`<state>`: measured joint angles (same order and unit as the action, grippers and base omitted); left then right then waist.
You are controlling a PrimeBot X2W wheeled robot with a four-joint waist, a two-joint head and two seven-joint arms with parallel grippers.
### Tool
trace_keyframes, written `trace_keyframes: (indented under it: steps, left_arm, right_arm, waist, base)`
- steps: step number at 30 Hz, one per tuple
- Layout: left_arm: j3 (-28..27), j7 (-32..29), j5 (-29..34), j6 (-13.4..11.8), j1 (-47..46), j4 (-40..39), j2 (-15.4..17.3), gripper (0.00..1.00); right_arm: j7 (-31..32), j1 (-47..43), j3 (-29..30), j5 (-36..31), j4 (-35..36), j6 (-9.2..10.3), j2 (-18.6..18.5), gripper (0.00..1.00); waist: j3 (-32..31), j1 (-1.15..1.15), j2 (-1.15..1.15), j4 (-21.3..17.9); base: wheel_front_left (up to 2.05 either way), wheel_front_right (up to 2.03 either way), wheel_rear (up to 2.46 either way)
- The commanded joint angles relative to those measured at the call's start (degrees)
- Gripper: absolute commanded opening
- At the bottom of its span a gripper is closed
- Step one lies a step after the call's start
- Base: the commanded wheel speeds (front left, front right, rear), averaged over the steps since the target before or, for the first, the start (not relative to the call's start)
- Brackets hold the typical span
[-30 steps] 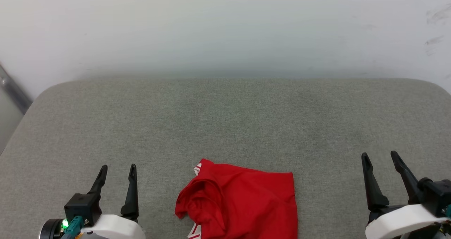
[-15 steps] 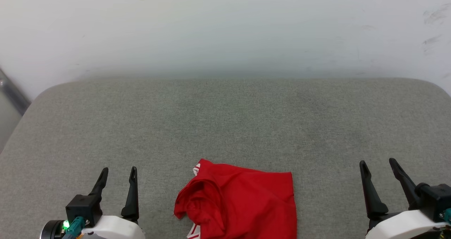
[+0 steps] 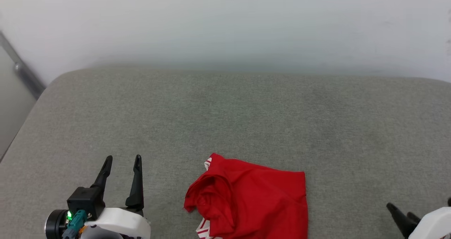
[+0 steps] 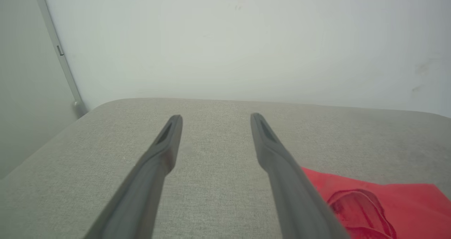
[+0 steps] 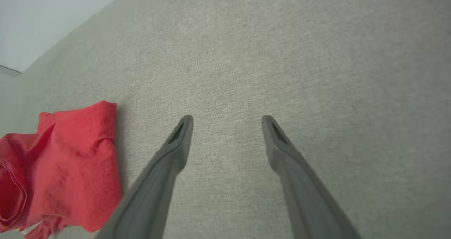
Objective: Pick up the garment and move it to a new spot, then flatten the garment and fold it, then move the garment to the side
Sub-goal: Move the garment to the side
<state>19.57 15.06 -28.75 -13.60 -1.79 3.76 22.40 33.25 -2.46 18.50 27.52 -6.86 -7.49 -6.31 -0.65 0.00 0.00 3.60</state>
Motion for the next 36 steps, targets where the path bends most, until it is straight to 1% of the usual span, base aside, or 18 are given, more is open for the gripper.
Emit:
trace_keyframes:
  steps: [1, 3, 5, 7, 10, 13, 15, 18, 19, 21, 22, 26, 29, 32, 36]
  left_arm:
    - [-0.3, 0.1, 0.3, 0.3, -0.8, -0.1, -0.2, 1.0]
    - [-0.6, 0.1, 0.7, 0.8, -1.3, 0.0, -0.6, 1.0]
    - [-1.0, 0.1, 1.0, 1.4, -1.7, 0.3, -1.0, 1.0]
    - [-1.3, 0.1, 1.3, 1.9, -2.0, 0.6, -1.5, 1.0]
    - [-1.7, 0.1, 1.9, 2.6, -2.7, 0.9, -2.2, 1.0]
    - [-2.1, 0.1, 2.3, 3.0, -3.0, 1.2, -2.6, 1.0]
    - [-2.4, 0.1, 2.5, 3.5, -3.5, 1.4, -2.9, 1.0]
    - [-2.6, 0.1, 3.0, 4.1, -3.8, 2.0, -3.3, 1.0]
    - [-2.6, 0.1, 3.1, 4.3, -3.9, 2.2, -3.4, 1.0]
    - [-2.7, 0.1, 3.5, 4.6, -4.4, 2.4, -3.7, 1.0]
    - [-2.8, 0.1, 3.5, 4.9, -4.5, 2.5, -3.7, 1.0]
    - [-3.1, 0.1, 4.0, 5.3, -4.2, 3.0, -4.2, 1.0]
    - [-3.5, 0.1, 4.4, 5.3, -3.3, 3.3, -4.4, 1.0]
    - [-3.9, 0.1, 4.6, 5.3, -2.7, 3.2, -4.6, 1.0]
    - [-4.7, 0.1, 4.8, 5.3, -1.5, 2.6, -4.9, 1.0]
  right_arm:
    - [0.9, 0.8, -0.1, 1.0, -0.5, 0.01, 0.4, 1.0]
    - [5.4, 2.0, 1.6, 5.4, -3.0, 0.0, 1.3, 1.0]
    - [9.6, 3.1, 1.7, 9.9, -4.9, 0.01, 2.4, 1.0]
    - [14.0, 3.6, 0.8, 13.9, -7.1, 0.0, 3.1, 1.0]
    - [17.0, 5.6, -2.1, 21.2, -9.4, 0.01, 3.4, 1.0]
    - [16.5, 6.6, -7.1, 27.9, -12.4, 0.01, 3.4, 1.0]
    - [15.5, 7.9, -10.5, 31.2, -14.3, 0.01, 3.4, 1.0]
    - [13.0, 9.7, -15.0, 34.6, -16.0, 0.01, 3.4, 1.0]
    - [12.1, 10.1, -16.5, 34.5, -16.3, 0.01, 3.4, 1.0]
    - [10.0, 11.2, -18.5, 34.9, -16.9, 0.01, 3.4, 0.16]
    - [9.4, 11.6, -19.3, 34.9, -17.0, 0.0, 3.4, 0.0]
    - [6.3, 12.6, -22.3, 32.8, -16.8, 0.01, 1.7, 0.0]
    - [4.5, 12.8, -25.4, 30.4, -15.7, 0.01, -0.5, 0.0]
    - [2.9, 13.2, -29.0, 25.4, -14.0, 0.01, -4.3, 0.0]
    - [2.4, 14.6, -33.2, 15.9, -11.4, 0.01, -10.1, 0.0]
  waist:
    - [0.7, 0.0, 0.0, 1.1]
    - [1.6, 0.0, 0.0, 2.1]
    - [2.5, 0.0, 0.0, 3.1]
    - [3.2, 0.0, 0.0, 4.0]
    - [4.3, 0.0, 0.0, 5.0]
    - [5.1, 0.0, 0.0, 5.5]
    - [5.6, 0.0, 0.0, 5.8]
    - [6.2, 0.0, 0.0, 6.0]
    - [6.4, 0.0, 0.0, 6.0]
    - [6.6, 0.0, 0.0, 6.1]
    - [6.6, 0.0, 0.0, 6.1]
    - [6.2, 0.0, 0.0, 5.8]
    - [5.3, 0.0, 0.0, 5.0]
    - [4.5, 0.0, 0.0, 3.6]
    - [4.0, 0.0, 0.0, 0.1]
  base:
    - [0.0, 0.0, 0.0]
    - [0.0, 0.0, 0.0]
    - [0.0, 0.0, 0.0]
    - [0.0, 0.0, 0.0]
    - [0.0, 0.0, 0.0]
    - [0.0, 0.0, 0.0]
    - [0.0, 0.0, 0.0]
    - [0.0, 0.0, 0.0]
    - [0.0, 0.0, 0.0]
    - [0.0, 0.0, 0.0]
    - [0.0, 0.0, 0.0]
    - [0.0, 0.0, 0.0]
    - [0.0, 0.0, 0.0]
    - [0.0, 0.0, 0.0]
    - [0.0, 0.0, 0.0]
